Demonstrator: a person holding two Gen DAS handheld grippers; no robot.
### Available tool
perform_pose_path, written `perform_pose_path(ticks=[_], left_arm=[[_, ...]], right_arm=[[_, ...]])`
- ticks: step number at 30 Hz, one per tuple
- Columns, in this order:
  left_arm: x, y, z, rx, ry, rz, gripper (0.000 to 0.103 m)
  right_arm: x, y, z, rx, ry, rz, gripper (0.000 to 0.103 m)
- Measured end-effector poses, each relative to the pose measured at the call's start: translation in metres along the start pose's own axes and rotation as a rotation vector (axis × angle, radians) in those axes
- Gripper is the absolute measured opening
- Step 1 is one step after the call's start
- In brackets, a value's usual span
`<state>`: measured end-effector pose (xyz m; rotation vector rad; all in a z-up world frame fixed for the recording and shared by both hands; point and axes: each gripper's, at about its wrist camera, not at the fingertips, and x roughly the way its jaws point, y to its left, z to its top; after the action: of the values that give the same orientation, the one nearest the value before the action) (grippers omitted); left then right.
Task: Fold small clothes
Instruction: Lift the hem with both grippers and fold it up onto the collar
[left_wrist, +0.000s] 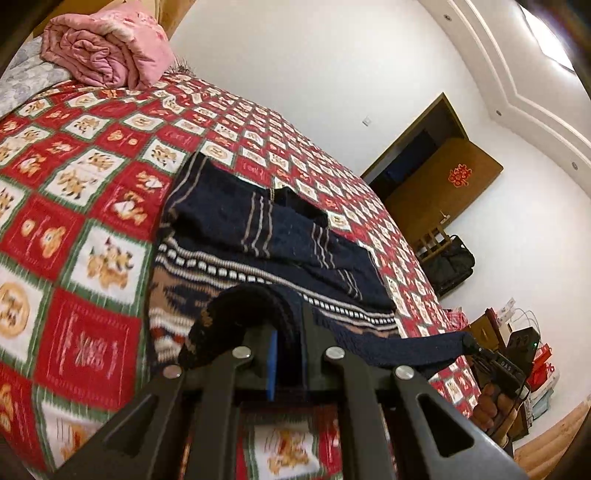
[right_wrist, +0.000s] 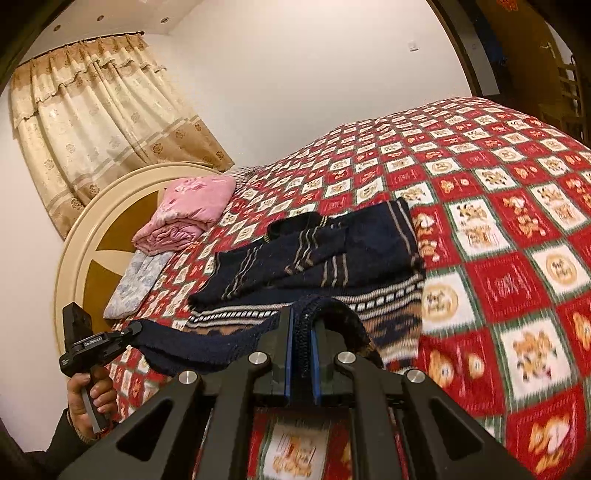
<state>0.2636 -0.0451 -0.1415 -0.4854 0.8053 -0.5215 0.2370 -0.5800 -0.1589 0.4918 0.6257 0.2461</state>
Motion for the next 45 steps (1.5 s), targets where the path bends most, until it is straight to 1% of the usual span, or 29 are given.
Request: perform_pose_path(ticks=[6,11,15,24,31,36,40,42,43,45], left_arm=[[0.027,0.003,0.030,-0.034,0.014,-0.009,0.010],[0.048,0.000,0.057,-0.028,0.013,-0.004,0.010],[0.069,0.000,0.073,-0.029,0.023,0.008,0.010],[0.108,0.016,0.102,-0.073,0.050,0.029,0.009],[0.135,0.029,0.121,-0.104,0.068,0.043,0.009],[0.161,0.042,0.133,-0.142,0.091,0.062,0.009],[0.177,0.048,0.141,-0.147,0.104,0.077,0.010],[0.183,0.051,0.143,-0.150,0.103,0.091,0.011],[0.187,0.053,0.144,-0.154,0.099,0.102,0.013],[0.191,0.057,0.146,-0.166,0.092,0.113,0.015]], right_arm=[[0.029,-0.006,0.032,-0.006,0.000,-0.024,0.007],[0.056,-0.012,0.058,-0.005,-0.003,-0.044,0.007],[0.081,-0.017,0.072,-0.004,0.011,-0.054,0.007],[0.133,-0.040,0.098,0.032,0.050,-0.083,0.007],[0.175,-0.052,0.122,0.022,0.082,-0.113,0.007],[0.209,-0.066,0.134,0.056,0.118,-0.119,0.007],[0.235,-0.078,0.139,0.073,0.141,-0.133,0.008],[0.250,-0.088,0.141,0.097,0.154,-0.121,0.008],[0.255,-0.093,0.142,0.117,0.150,-0.123,0.008],[0.267,-0.101,0.146,0.132,0.140,-0.148,0.010]])
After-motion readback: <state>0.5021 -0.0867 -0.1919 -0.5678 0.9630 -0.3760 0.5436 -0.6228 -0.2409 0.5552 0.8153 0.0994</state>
